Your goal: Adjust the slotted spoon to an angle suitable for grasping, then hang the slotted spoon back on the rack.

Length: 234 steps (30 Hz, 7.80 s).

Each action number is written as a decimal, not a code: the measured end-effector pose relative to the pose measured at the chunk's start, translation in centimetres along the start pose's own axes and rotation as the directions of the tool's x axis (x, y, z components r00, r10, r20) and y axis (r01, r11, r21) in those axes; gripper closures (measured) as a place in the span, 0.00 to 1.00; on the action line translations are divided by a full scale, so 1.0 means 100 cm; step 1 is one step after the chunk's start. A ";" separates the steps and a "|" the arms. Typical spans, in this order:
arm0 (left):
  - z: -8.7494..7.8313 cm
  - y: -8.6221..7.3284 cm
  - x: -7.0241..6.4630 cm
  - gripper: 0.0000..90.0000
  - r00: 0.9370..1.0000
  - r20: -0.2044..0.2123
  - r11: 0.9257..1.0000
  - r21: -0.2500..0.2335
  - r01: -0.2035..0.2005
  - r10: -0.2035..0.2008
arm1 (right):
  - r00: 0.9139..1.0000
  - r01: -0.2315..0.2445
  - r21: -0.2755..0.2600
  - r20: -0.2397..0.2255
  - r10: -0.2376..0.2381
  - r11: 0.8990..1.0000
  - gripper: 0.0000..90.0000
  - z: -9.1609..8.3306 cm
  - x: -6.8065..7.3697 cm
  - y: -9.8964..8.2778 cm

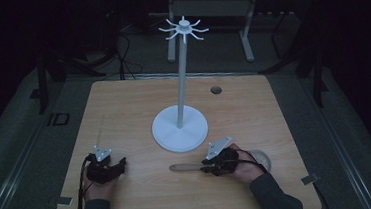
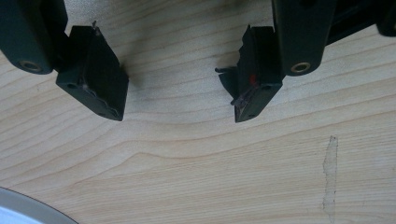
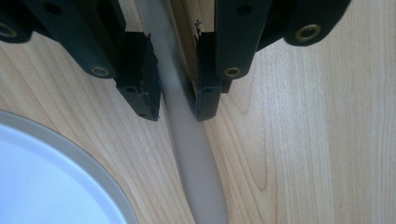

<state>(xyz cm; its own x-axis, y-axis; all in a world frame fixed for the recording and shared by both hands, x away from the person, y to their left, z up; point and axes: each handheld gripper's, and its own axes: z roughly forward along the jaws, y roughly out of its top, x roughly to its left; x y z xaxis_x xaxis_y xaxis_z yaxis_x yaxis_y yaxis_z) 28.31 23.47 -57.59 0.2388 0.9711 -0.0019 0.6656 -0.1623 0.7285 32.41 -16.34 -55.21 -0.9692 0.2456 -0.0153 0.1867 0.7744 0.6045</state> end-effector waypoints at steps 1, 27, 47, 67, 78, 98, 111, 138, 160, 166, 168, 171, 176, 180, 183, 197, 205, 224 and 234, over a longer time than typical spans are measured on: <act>0.000 0.000 0.000 0.40 1.000 0.000 1.000 0.000 0.000 0.000 | 1.000 -0.003 0.000 -0.001 0.003 1.000 0.79 0.000 -0.001 0.000; 0.000 0.000 0.000 0.40 1.000 0.000 1.000 -0.001 0.000 0.000 | 0.981 -0.126 -0.061 0.140 0.133 0.990 0.83 -0.024 -0.024 -0.010; 0.000 0.000 0.000 0.40 1.000 0.001 1.000 -0.001 0.001 -0.001 | 0.960 -0.239 0.110 0.176 0.218 0.965 0.80 -0.013 -0.043 0.002; 0.000 0.000 0.000 0.40 1.000 0.002 1.000 -0.002 0.002 -0.002 | 0.970 -0.226 0.235 0.147 0.195 0.945 0.82 0.000 -0.049 0.016; 0.000 0.000 0.000 0.40 1.000 0.002 1.000 -0.002 0.002 -0.002 | 0.962 -0.239 0.161 0.171 0.211 0.958 0.82 -0.010 -0.048 0.015; 0.001 0.000 0.000 0.40 1.000 0.001 1.000 -0.001 -0.001 0.001 | 0.936 -0.250 -0.039 0.247 0.252 0.967 0.82 -0.035 -0.054 0.033; -0.002 0.001 0.000 0.41 1.000 -0.009 1.000 -0.016 0.005 -0.005 | 0.913 -0.248 -0.190 0.282 0.295 0.950 0.82 -0.052 -0.061 0.044; -0.009 0.002 0.001 0.42 1.000 -0.002 0.995 -0.097 0.021 -0.021 | 0.883 -0.232 -0.383 0.302 0.359 0.894 0.82 -0.076 -0.064 0.058; -0.012 0.003 0.002 0.43 1.000 -0.013 0.993 -0.118 0.017 -0.019 | 0.874 -0.175 -0.482 0.325 0.361 0.858 0.82 -0.087 -0.058 0.077; -0.012 0.003 0.002 0.43 1.000 -0.015 0.993 -0.116 0.020 -0.022 | 0.874 -0.153 -0.502 0.332 0.354 0.851 0.82 -0.090 -0.055 0.082; -0.012 0.003 0.002 0.43 1.000 -0.015 0.993 -0.117 0.020 -0.022 | 0.873 -0.147 -0.509 0.335 0.353 0.848 0.82 -0.092 -0.054 0.083; -0.012 0.002 0.001 0.43 1.000 -0.016 0.993 -0.115 0.019 -0.021 | 0.873 -0.140 -0.515 0.339 0.350 0.846 0.82 -0.093 -0.054 0.084; -0.011 0.003 0.001 0.43 1.000 -0.016 0.993 -0.118 0.022 -0.024 | 0.871 -0.137 -0.536 0.335 0.359 0.833 0.82 -0.094 -0.052 0.086; -0.011 0.003 0.001 0.42 1.000 -0.016 0.993 -0.117 0.021 -0.023 | 0.874 -0.134 -0.538 0.331 0.355 0.832 0.82 -0.094 -0.052 0.088; -0.011 0.003 0.001 0.43 1.000 -0.016 0.993 -0.117 0.019 -0.021 | 0.875 -0.131 -0.539 0.332 0.352 0.832 0.82 -0.094 -0.052 0.090; -0.012 0.003 0.002 0.42 1.000 -0.018 0.993 -0.120 0.021 -0.023 | 0.876 -0.119 -0.556 0.331 0.351 0.823 0.82 -0.096 -0.050 0.097; -0.012 0.003 0.002 0.42 0.999 -0.018 0.992 -0.120 0.024 -0.026 | 0.873 -0.115 -0.566 0.335 0.355 0.817 0.82 -0.098 -0.049 0.099; -0.011 0.003 0.003 0.42 0.999 -0.023 0.993 -0.114 0.028 -0.030 | 0.872 -0.101 -0.584 0.338 0.354 0.805 0.82 -0.108 -0.050 0.110; -0.012 0.003 0.003 0.42 0.999 -0.023 0.993 -0.114 0.027 -0.030 | 0.870 -0.100 -0.602 0.333 0.363 0.792 0.82 -0.114 -0.052 0.114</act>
<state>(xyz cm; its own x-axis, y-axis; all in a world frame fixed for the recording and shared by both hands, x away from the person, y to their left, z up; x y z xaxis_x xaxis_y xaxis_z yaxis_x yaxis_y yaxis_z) 27.73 23.92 -56.61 0.2024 0.9793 -0.0076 0.5865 -0.1150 0.8017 37.71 -15.46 -39.16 -0.7223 0.6891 -0.0588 0.1485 0.2376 0.9600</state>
